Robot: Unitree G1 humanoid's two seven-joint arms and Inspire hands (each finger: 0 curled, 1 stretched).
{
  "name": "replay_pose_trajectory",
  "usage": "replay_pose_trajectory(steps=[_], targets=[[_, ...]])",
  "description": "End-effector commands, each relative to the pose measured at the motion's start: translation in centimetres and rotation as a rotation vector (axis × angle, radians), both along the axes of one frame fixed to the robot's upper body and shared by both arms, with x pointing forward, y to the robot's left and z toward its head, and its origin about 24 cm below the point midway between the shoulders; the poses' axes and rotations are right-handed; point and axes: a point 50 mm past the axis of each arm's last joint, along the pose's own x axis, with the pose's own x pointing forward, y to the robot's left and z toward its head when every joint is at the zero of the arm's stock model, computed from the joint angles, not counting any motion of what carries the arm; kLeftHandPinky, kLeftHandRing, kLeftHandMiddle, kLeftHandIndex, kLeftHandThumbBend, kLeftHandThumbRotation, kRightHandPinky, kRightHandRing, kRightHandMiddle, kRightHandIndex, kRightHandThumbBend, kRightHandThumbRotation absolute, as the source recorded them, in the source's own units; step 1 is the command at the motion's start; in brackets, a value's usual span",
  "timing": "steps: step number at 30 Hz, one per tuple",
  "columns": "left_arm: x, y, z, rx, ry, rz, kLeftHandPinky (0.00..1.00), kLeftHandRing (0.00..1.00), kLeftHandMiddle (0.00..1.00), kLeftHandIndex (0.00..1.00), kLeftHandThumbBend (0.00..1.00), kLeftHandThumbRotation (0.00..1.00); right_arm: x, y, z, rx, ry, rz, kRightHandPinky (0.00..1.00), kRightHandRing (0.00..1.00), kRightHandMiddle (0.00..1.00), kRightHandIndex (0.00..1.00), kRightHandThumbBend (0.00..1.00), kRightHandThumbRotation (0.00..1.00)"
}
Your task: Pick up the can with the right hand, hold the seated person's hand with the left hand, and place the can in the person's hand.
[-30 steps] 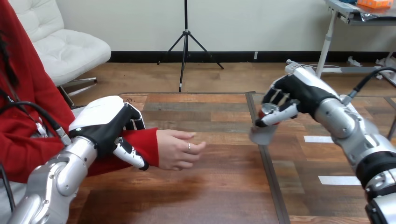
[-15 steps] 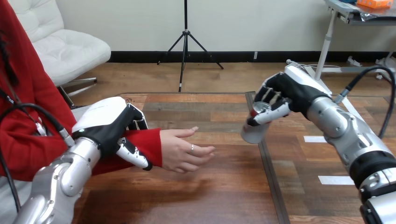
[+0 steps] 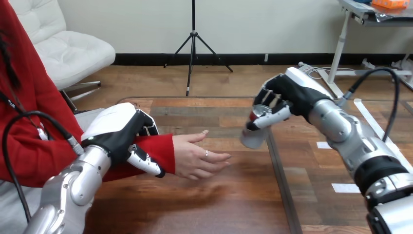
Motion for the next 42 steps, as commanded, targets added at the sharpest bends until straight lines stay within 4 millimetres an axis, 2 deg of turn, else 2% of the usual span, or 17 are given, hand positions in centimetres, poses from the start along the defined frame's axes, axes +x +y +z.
replay_pose_trajectory(steps=[1,25,42], targets=[[2.1,-4.7,12.1,-0.163,-0.459,-0.162,0.23,0.3,0.38,0.39,0.79,0.0,2.6,6.2,14.1,0.061,-0.445,0.193,0.28,0.33,0.39,0.46,0.62,0.0],[2.5,-6.1,13.2,-0.222,-0.477,-0.179,0.23,0.29,0.38,0.38,0.76,0.0,2.2,9.0,15.2,0.071,-0.488,0.273,0.25,0.3,0.38,0.45,0.62,0.0],[2.7,-6.8,13.8,-0.244,-0.5,-0.187,0.22,0.29,0.38,0.38,0.75,0.0,1.9,10.9,15.1,0.076,-0.494,0.307,0.25,0.3,0.37,0.43,0.64,0.0]])
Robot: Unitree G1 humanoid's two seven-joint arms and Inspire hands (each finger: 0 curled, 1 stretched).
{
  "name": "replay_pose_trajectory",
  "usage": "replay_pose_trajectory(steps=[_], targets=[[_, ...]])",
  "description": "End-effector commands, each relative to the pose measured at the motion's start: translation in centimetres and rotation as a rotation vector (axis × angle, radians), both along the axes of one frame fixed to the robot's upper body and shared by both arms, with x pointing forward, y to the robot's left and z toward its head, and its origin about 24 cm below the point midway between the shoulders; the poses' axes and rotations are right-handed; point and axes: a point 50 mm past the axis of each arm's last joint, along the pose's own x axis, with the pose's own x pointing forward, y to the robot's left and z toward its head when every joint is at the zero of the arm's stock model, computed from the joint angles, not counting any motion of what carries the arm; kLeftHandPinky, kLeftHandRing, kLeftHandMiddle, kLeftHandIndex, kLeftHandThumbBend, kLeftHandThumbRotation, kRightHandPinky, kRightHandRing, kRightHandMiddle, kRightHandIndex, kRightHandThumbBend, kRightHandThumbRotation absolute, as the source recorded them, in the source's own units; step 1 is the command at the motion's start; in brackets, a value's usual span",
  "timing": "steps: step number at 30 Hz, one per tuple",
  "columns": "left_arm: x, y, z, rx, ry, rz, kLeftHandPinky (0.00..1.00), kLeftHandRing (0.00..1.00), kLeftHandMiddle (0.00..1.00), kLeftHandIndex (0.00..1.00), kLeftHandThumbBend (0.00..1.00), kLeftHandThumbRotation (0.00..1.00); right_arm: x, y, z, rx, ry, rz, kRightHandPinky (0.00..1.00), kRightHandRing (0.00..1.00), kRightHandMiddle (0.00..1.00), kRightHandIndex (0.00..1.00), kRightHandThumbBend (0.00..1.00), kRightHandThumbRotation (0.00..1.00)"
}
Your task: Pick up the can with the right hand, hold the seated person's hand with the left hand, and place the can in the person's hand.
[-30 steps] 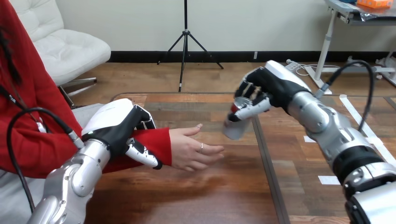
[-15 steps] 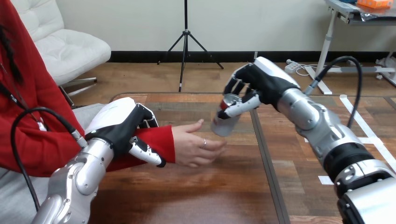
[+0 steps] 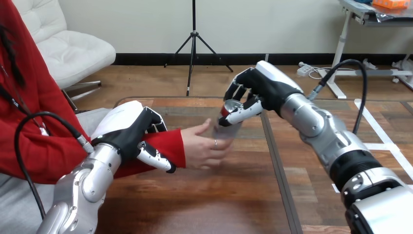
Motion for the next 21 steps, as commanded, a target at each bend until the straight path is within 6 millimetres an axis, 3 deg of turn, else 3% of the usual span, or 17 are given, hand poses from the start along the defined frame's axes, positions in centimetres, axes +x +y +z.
replay_pose_trajectory(steps=[1,21], targets=[[2.3,-5.4,14.0,-0.176,-0.515,-0.187,0.22,0.29,0.38,0.38,0.75,0.0,1.4,6.3,14.4,0.043,-0.471,0.195,0.25,0.3,0.37,0.43,0.64,0.0],[2.3,-5.5,15.0,-0.191,-0.545,-0.184,0.22,0.29,0.38,0.39,0.72,0.0,1.0,7.3,13.5,0.062,-0.419,0.236,0.25,0.31,0.38,0.44,0.64,0.0]])
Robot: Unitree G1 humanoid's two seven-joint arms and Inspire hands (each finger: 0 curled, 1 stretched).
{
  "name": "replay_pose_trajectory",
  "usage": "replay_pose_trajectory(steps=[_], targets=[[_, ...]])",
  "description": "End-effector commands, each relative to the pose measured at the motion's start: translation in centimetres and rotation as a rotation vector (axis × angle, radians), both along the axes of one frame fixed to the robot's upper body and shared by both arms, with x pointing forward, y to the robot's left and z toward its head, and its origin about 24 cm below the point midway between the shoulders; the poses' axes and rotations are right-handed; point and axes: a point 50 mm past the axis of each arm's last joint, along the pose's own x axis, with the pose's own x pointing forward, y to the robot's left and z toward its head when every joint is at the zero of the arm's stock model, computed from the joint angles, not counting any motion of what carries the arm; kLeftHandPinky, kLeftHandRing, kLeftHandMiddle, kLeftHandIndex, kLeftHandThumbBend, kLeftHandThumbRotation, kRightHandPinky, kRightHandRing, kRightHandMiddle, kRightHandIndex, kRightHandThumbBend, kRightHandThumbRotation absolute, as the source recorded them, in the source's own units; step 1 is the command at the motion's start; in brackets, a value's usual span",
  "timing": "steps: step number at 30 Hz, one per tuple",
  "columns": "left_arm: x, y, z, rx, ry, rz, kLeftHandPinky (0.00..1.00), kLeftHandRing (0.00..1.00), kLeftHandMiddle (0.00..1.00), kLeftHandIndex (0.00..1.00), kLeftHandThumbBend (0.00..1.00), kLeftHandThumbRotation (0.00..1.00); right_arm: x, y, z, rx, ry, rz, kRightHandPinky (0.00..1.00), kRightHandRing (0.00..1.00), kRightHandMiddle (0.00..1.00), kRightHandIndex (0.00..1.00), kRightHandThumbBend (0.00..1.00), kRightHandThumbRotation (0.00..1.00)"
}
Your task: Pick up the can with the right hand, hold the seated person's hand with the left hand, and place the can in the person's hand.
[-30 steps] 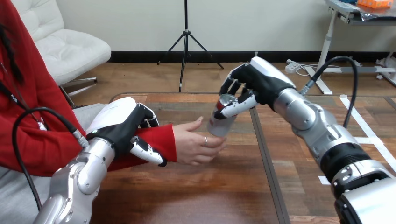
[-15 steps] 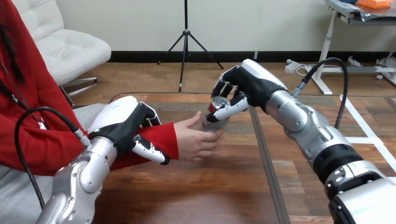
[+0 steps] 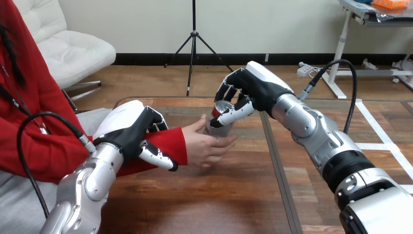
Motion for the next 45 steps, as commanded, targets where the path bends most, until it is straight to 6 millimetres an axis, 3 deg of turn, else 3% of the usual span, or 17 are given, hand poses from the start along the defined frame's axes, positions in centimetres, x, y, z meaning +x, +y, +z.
replay_pose_trajectory(steps=[1,45], targets=[[2.16,-5.24,15.11,-0.176,-0.554,-0.191,0.22,0.29,0.38,0.39,0.72,0.0,1.12,5.89,13.41,0.06,-0.411,0.197,0.25,0.31,0.38,0.44,0.64,0.0],[2.36,-5.41,14.54,-0.171,-0.533,-0.186,0.23,0.29,0.38,0.4,0.72,0.0,0.84,6.27,12.86,0.081,-0.398,0.23,0.22,0.29,0.37,0.44,0.6,0.0]])
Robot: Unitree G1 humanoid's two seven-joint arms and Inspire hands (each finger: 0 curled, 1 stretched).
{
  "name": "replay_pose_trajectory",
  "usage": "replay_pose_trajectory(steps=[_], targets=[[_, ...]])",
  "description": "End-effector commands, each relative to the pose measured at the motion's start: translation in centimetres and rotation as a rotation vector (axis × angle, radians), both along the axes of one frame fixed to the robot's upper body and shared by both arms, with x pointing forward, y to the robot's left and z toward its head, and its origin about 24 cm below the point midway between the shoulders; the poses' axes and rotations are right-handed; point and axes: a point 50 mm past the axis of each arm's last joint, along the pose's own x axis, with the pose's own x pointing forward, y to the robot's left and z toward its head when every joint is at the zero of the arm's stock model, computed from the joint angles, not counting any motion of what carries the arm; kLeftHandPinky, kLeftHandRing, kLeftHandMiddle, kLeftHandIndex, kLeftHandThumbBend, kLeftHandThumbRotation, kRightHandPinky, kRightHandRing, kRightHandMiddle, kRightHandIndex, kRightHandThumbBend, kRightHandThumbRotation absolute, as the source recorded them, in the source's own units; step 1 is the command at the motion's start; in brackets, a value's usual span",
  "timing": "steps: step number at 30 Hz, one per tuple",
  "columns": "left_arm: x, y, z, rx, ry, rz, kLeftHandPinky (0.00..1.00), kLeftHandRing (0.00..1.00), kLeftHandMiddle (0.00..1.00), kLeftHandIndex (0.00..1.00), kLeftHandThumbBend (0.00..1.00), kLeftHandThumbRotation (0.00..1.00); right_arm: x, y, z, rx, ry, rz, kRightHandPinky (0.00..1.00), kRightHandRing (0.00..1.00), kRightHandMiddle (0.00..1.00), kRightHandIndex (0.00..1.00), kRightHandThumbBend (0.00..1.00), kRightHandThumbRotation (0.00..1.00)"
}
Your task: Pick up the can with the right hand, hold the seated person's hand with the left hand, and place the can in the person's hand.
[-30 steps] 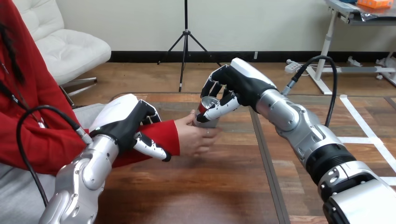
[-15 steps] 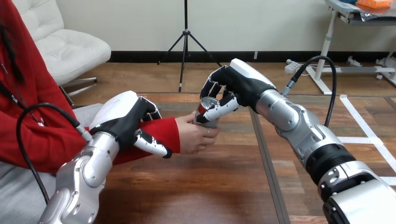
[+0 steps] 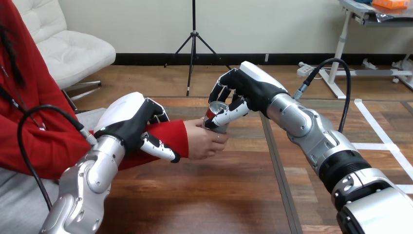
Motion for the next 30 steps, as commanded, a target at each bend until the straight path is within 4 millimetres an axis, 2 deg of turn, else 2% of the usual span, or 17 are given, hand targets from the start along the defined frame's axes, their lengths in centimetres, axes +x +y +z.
replay_pose_trajectory(steps=[1,9,13,17,18,25,27,30], targets=[[1.7,-5.1,13.6,-0.151,-0.511,-0.194,0.23,0.29,0.38,0.4,0.72,0.0,0.9,5.4,12.7,0.08,-0.401,0.194,0.22,0.29,0.37,0.44,0.6,0.0],[1.6,-5.0,13.5,-0.161,-0.509,-0.193,0.23,0.29,0.39,0.4,0.72,0.0,1.0,5.1,12.5,0.084,-0.392,0.181,0.24,0.31,0.39,0.45,0.59,0.0],[1.5,-4.7,13.4,-0.135,-0.469,-0.226,0.25,0.31,0.4,0.41,0.75,0.0,1.3,4.1,12.0,0.08,-0.371,0.149,0.32,0.41,0.47,0.5,0.59,0.05],[1.5,-4.5,13.4,-0.057,-0.445,-0.243,0.3,0.38,0.46,0.47,0.8,0.02,1.4,3.8,11.9,0.08,-0.361,0.137,0.4,0.49,0.54,0.56,0.61,0.18],[1.5,-4.5,13.4,-0.041,-0.443,-0.245,0.32,0.41,0.48,0.49,0.82,0.06,1.4,3.8,11.9,0.08,-0.361,0.136,0.43,0.52,0.56,0.58,0.62,0.26],[1.3,-4.3,13.4,0.054,-0.358,-0.267,0.44,0.53,0.57,0.59,0.93,0.25,1.4,3.0,11.9,0.08,-0.363,0.126,0.48,0.57,0.61,0.62,0.66,0.5],[1.3,-4.2,13.4,0.062,-0.34,-0.272,0.49,0.58,0.62,0.63,0.97,0.32,1.4,2.9,11.9,0.08,-0.363,0.125,0.49,0.59,0.62,0.64,0.66,0.61],[1.2,-4.2,13.4,0.064,-0.308,-0.279,0.54,0.63,0.66,0.67,0.98,0.36,1.4,2.5,11.8,0.079,-0.364,0.122,0.51,0.6,0.64,0.65,0.67,0.7]])
